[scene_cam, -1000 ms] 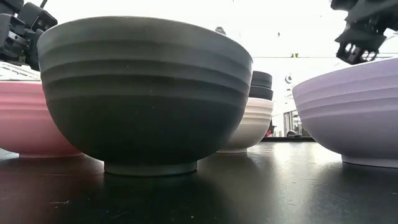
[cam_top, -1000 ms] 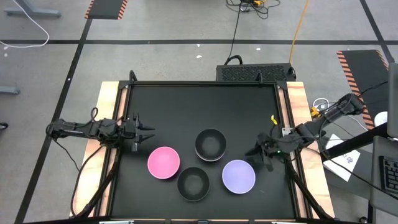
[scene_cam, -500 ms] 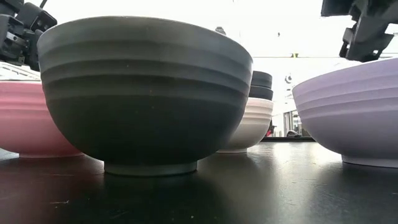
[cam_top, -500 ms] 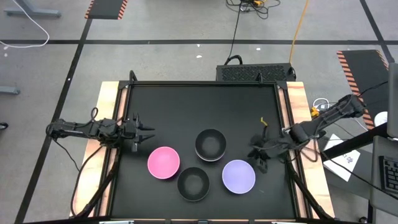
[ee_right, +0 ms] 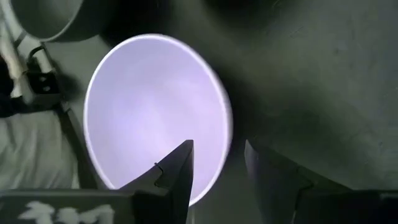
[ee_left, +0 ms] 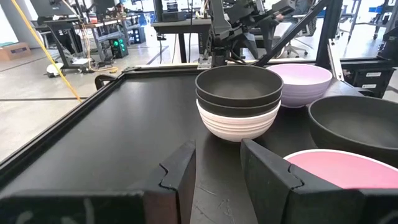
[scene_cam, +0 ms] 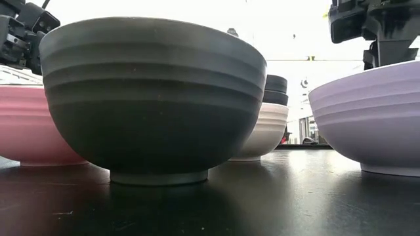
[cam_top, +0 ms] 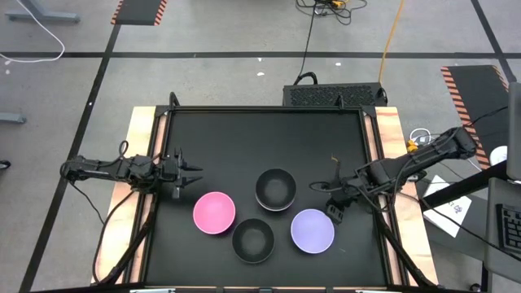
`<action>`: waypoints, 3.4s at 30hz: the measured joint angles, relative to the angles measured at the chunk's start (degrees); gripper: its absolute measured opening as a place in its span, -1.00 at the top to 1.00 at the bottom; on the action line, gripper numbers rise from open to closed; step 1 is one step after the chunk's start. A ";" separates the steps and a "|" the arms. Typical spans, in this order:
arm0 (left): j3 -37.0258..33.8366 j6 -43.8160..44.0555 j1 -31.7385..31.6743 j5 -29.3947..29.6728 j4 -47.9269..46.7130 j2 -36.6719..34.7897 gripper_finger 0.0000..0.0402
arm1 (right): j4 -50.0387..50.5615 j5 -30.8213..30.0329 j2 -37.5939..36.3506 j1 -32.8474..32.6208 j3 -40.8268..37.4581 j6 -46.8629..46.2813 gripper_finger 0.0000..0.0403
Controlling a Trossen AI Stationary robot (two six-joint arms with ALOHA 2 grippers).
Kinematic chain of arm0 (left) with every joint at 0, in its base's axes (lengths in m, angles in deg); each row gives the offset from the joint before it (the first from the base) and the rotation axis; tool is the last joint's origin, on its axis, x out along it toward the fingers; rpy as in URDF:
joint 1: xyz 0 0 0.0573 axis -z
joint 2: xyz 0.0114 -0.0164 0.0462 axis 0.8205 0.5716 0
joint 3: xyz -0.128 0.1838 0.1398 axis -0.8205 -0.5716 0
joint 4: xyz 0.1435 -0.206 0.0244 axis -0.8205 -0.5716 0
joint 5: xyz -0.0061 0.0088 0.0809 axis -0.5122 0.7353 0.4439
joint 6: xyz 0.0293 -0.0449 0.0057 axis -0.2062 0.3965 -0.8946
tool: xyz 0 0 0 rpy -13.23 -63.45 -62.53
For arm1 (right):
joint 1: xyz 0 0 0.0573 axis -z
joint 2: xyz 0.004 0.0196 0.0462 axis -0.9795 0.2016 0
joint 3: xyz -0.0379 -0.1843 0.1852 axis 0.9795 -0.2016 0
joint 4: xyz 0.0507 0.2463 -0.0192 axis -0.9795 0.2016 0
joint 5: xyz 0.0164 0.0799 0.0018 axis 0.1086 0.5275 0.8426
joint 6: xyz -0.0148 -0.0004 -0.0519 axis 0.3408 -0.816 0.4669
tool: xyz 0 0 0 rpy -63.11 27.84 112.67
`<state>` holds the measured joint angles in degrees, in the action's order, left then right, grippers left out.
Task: Nest bowls inside each other
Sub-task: Stack the purple bowl on top of the black bowl
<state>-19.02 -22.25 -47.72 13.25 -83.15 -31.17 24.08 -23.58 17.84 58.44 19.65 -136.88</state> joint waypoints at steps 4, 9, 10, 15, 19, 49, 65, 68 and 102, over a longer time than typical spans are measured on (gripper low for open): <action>0.00 -0.59 0.01 -0.02 -0.01 0.00 0.36 | -0.50 1.73 0.12 0.38 0.00 -1.61 0.31; 0.00 -0.83 0.00 -0.04 -0.04 0.01 0.36 | -0.58 4.49 0.32 0.42 0.02 -3.80 0.31; 0.00 -0.91 0.00 -0.04 -0.04 0.01 0.36 | -0.73 4.49 0.63 0.40 0.02 -4.23 0.31; 0.00 -1.63 0.01 -0.81 -0.07 0.01 0.36 | -2.37 4.66 3.67 0.36 0.02 -5.15 0.31; 0.00 -1.82 0.01 -1.07 -0.04 0.02 0.36 | -5.21 7.82 7.46 0.36 0.02 -5.11 0.31; 0.00 -2.01 0.00 -2.40 -0.17 0.02 0.36 | -1.52 8.74 4.66 4.59 -0.01 -3.09 0.31; 0.00 -2.95 0.01 -2.60 -0.20 0.02 0.36 | 2.15 11.95 8.57 4.43 -0.04 -2.46 0.31; 0.00 -3.09 0.02 -2.60 -0.22 0.02 0.36 | 2.01 12.22 10.70 4.07 -0.04 -1.97 0.31; 0.02 -3.13 0.01 -4.46 -0.44 0.02 0.36 | -15.27 4.25 9.34 4.57 0.00 11.52 0.99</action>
<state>-19.00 -25.38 -47.71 8.79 -83.58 -31.15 8.81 -19.33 27.18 63.01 19.64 -125.36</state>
